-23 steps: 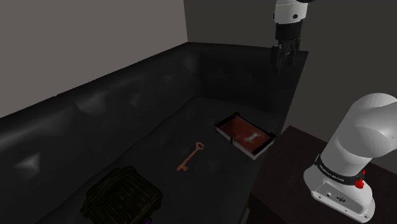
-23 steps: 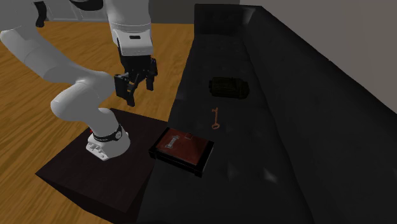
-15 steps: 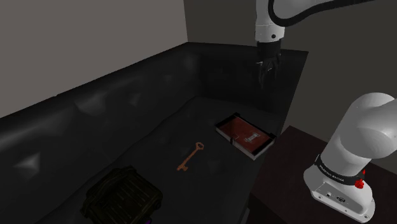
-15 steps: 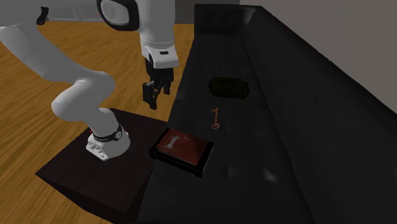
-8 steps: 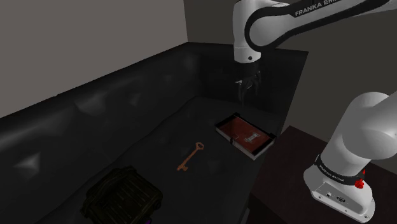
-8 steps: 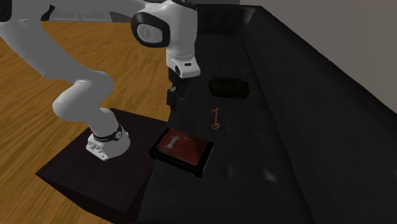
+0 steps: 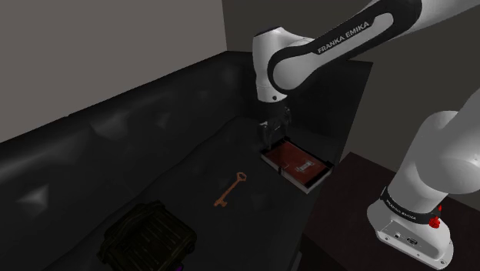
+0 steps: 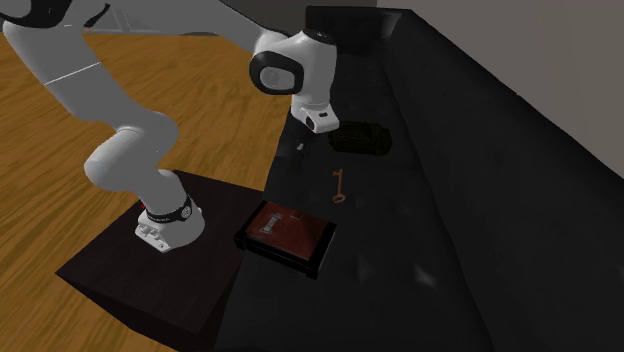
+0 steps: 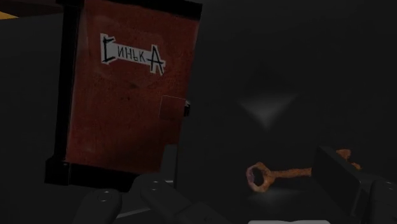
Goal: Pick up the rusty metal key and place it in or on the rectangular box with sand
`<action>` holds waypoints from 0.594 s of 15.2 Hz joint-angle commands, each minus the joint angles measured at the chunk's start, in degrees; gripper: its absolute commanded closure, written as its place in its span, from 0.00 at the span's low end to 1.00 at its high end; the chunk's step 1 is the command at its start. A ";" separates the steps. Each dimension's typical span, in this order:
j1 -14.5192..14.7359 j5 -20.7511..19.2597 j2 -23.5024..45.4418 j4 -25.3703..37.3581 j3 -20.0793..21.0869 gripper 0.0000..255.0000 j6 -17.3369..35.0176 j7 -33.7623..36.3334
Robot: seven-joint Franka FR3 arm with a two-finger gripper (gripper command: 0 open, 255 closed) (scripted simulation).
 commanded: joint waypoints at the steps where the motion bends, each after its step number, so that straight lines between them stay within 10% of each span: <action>1: 0.77 0.16 3.74 1.46 1.40 0.00 2.39 1.33; 9: 3.89 -2.29 19.62 9.20 5.84 0.00 10.44 7.29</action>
